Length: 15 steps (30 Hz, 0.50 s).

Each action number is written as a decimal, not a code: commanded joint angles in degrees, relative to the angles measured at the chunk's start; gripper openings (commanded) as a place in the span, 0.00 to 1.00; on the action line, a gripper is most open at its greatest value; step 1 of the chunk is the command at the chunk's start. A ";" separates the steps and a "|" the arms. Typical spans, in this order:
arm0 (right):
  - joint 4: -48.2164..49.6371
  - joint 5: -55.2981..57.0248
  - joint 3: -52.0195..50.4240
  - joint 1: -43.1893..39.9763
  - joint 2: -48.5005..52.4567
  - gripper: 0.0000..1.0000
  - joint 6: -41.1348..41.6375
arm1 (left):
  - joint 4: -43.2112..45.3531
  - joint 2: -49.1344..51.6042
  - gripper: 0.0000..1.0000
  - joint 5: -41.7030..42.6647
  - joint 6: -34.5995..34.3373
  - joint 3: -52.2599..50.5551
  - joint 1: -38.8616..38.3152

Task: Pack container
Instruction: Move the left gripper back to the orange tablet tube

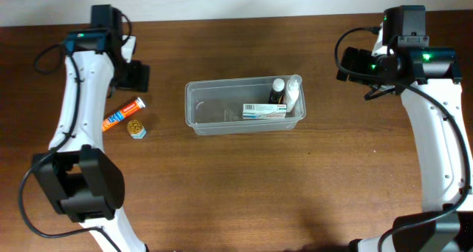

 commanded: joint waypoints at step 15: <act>0.00 -0.22 0.26 -0.02 0.07 0.98 0.48 | 8.72 -1.79 0.89 2.80 12.15 -13.05 6.05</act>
